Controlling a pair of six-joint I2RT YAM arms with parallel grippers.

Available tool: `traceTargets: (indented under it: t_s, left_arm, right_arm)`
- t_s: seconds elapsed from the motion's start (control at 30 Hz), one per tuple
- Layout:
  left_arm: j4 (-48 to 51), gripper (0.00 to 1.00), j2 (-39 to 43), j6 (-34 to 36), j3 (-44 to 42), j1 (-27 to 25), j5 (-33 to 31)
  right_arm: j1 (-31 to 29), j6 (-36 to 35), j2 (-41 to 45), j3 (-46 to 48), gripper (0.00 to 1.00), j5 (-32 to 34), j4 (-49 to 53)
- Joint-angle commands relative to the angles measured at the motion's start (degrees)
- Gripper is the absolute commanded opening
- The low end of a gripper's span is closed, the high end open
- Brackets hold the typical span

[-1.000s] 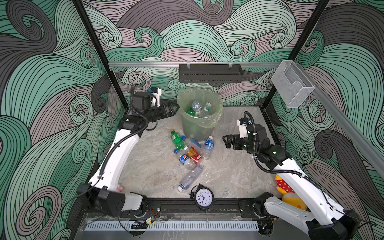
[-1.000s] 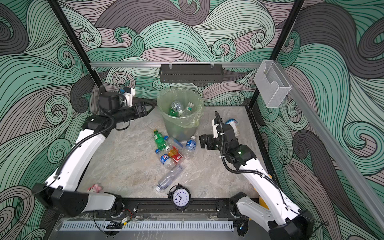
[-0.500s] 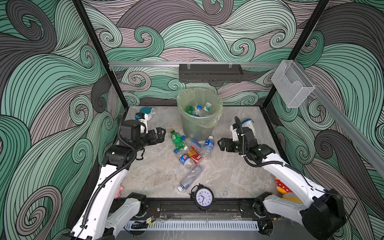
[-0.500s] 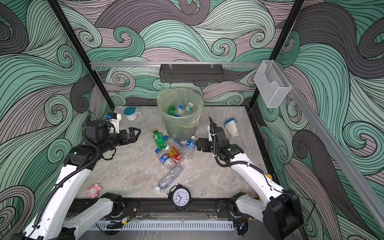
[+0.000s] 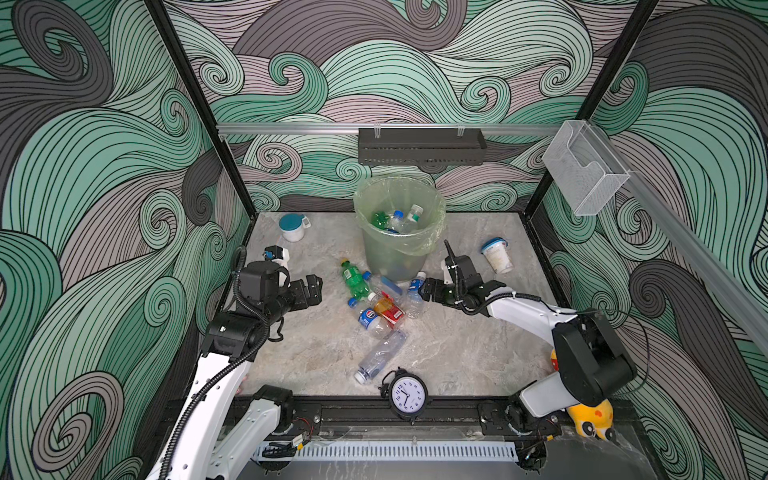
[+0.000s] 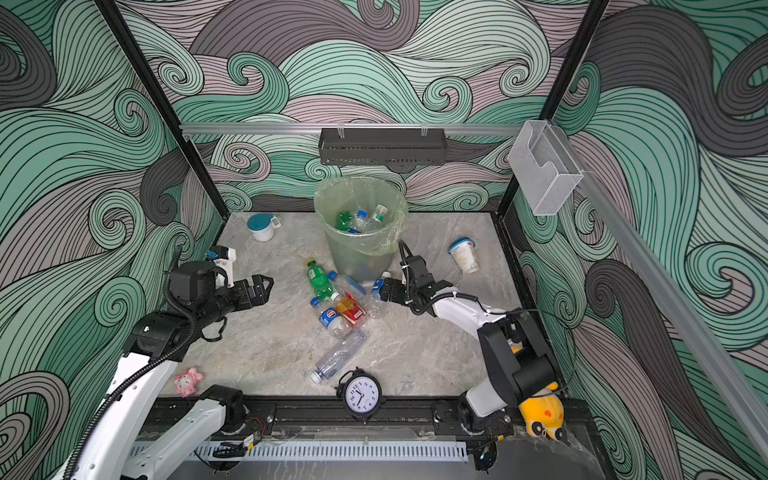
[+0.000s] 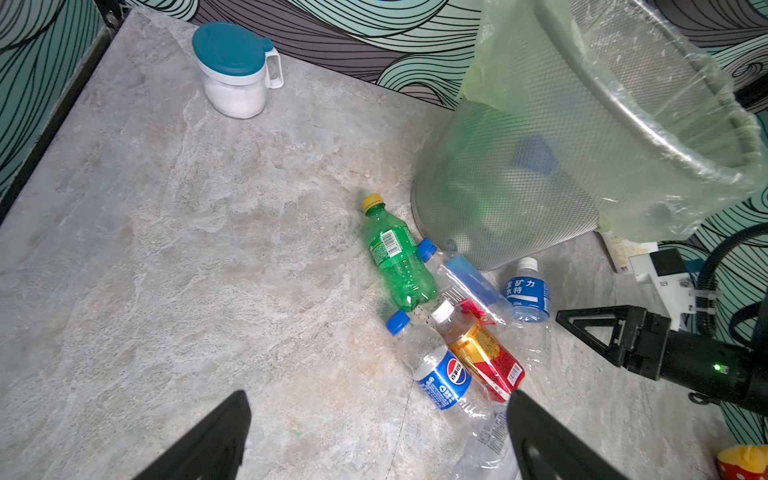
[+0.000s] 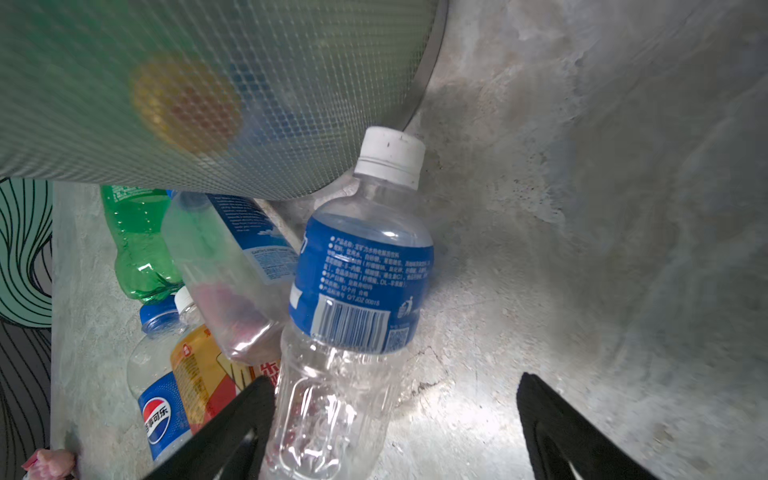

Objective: Throw the plastic bottles in the bin
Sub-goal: 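Withdraw the left gripper while the right gripper reaches toward the blue-label bottle, then grasp the white-capped blue-label bottle with the right gripper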

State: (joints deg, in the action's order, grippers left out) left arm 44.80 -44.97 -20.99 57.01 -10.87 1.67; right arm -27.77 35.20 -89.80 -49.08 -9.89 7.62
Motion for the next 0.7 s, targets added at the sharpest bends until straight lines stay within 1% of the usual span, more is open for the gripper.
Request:
traceTargets:
  t_s: [0.0,0.3,0.47,0.67]
  left_arm:
    - [1.52,0.98,0.53,0.58,0.03,0.50,-1.94]
    - [1.26,0.98,-0.20,0.98,-0.88,0.50,-3.14]
    - [0.92,0.98,0.63,1.12,-1.50,0.50,-4.53]
    - [0.90,0.98,0.19,1.59,-1.92,0.50,-5.28]
  right_arm:
    - [-1.10,2.18,-2.74,-2.40,0.90,-1.97,-2.91]
    - [-1.94,3.61,-6.79,-1.35,0.84,-1.80,-5.96]
    - [-1.94,4.18,-5.86,0.94,0.80,1.48,-5.26]
    - [-1.79,2.03,-3.31,1.68,0.75,5.91,-1.37]
